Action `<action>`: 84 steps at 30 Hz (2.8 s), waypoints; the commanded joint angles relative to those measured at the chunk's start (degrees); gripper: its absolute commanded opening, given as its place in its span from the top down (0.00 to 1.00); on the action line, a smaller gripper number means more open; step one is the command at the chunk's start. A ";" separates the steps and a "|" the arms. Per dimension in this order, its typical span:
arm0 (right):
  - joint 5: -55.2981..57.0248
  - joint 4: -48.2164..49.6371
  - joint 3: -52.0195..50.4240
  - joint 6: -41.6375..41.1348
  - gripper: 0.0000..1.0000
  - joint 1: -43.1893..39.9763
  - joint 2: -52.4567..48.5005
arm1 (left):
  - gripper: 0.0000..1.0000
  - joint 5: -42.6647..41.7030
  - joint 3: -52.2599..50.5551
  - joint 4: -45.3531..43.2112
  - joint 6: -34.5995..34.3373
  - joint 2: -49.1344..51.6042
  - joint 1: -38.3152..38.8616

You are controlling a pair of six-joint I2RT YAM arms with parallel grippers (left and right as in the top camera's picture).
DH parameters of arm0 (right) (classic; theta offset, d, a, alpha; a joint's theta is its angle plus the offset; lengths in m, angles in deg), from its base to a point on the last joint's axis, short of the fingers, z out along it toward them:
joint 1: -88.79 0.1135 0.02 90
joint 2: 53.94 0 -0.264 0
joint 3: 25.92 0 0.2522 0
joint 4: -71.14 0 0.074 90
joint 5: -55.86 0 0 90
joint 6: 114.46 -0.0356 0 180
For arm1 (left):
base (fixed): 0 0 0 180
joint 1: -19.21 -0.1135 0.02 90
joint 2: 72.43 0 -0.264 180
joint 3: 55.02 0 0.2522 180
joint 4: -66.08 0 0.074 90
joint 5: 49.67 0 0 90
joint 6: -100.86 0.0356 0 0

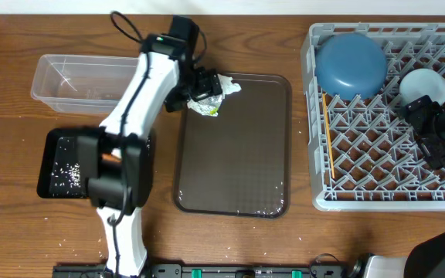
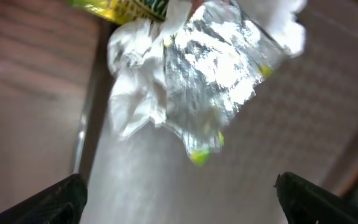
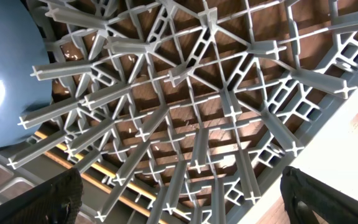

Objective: Sort waste into correct bins and load items into the dishwasher rack
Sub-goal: 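Lift the foil wrapper and carry it toward the clear container, then drop the foil wrapper into the clear plastic container, then reach the left gripper back to the white paper and grasp it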

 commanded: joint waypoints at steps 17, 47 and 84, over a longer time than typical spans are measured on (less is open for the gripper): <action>0.09 -0.15 -0.09 -0.90 0.01 -0.68 -0.17 | 0.88 0.02 0.57 -6.01 -8.31 8.94 0.44; 0.09 -0.15 -0.09 -0.90 0.01 -0.68 -0.17 | 0.93 13.40 0.57 -3.80 -4.44 -16.74 -8.87; 0.09 -0.17 -0.09 -0.90 0.01 -0.68 -0.17 | 0.30 3.13 -1.22 -13.25 -5.07 -6.69 -1.05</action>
